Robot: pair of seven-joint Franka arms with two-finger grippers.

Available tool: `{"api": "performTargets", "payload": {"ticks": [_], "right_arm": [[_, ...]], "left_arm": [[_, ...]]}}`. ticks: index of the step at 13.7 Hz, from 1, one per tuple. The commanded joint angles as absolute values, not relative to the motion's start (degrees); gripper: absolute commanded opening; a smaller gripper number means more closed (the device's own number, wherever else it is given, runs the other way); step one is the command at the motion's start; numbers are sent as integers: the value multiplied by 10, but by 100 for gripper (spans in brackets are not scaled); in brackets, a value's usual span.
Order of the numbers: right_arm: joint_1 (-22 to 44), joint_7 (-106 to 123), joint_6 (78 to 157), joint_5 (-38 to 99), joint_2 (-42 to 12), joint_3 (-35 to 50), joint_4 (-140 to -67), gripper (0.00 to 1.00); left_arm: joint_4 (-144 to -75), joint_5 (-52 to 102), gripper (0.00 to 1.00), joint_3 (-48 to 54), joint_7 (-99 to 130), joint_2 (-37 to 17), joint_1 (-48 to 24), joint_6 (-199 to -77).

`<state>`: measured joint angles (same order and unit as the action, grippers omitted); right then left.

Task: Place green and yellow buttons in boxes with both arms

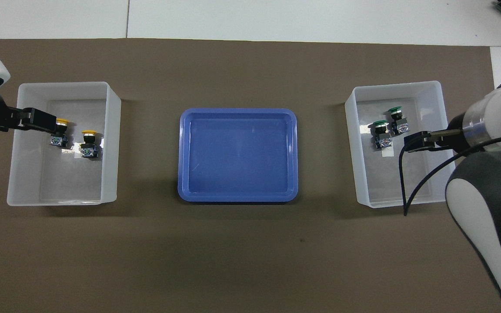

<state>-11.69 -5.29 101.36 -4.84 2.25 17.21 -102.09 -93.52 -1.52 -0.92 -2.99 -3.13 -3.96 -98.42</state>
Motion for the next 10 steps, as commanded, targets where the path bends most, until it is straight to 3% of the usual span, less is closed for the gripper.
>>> {"api": "performTargets", "payload": {"ticks": [1,7,10], "right_arm": [[-128,-49,1020,-35,26,174,-1011,100],[-120,-53,998,-34,25,168,-977,100],[-41,-54,970,-33,31,89,-976,100]], "left_arm": [[-953,-10,100,-10,-25,-17,-39,-988],[-953,-10,100,-10,-25,-17,-39,-988],[-953,-10,100,-10,-25,-17,-39,-988]]}}
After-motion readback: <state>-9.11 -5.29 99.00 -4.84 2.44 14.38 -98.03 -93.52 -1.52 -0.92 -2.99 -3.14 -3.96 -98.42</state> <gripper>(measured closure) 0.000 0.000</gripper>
